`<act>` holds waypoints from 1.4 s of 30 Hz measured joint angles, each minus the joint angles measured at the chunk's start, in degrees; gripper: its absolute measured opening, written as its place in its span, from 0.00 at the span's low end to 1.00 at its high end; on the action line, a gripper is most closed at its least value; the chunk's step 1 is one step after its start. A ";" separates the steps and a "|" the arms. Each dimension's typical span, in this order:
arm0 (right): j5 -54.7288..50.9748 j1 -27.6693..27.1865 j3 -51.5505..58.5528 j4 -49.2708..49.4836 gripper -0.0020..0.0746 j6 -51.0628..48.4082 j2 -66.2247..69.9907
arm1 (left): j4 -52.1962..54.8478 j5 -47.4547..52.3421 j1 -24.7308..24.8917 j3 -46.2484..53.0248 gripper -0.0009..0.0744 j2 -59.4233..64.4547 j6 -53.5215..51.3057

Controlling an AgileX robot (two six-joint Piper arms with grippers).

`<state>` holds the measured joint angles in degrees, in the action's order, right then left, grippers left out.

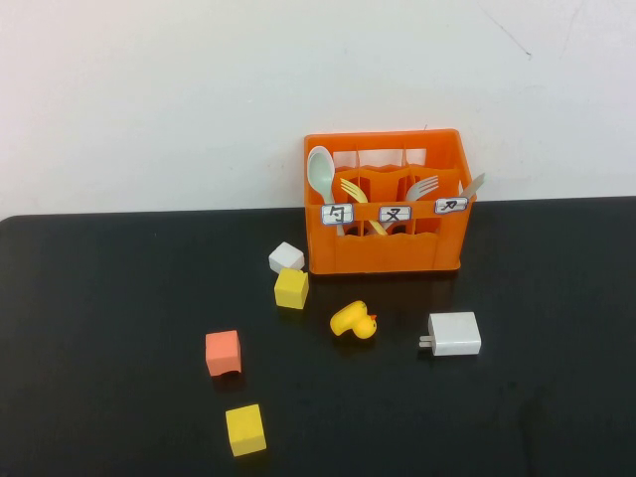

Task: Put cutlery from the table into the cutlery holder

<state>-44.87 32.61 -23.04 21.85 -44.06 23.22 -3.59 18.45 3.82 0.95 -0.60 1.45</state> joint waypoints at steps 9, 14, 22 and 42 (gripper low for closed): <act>0.00 0.00 0.00 0.00 0.02 0.00 0.00 | 0.73 0.00 0.00 0.00 0.01 0.00 0.00; 0.00 0.00 0.00 0.00 0.02 0.00 0.00 | 0.73 0.00 0.00 0.00 0.01 0.00 0.10; -0.15 -4.15 0.00 0.79 0.02 0.00 -4.07 | 0.73 0.00 0.00 0.00 0.01 0.00 0.10; 15.65 -29.26 11.94 -0.54 0.02 -0.84 -19.44 | 0.85 0.00 0.00 0.00 0.01 0.00 0.10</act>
<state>-29.23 3.35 -11.10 21.32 -44.90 3.78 -2.74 18.45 3.82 0.95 -0.60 1.54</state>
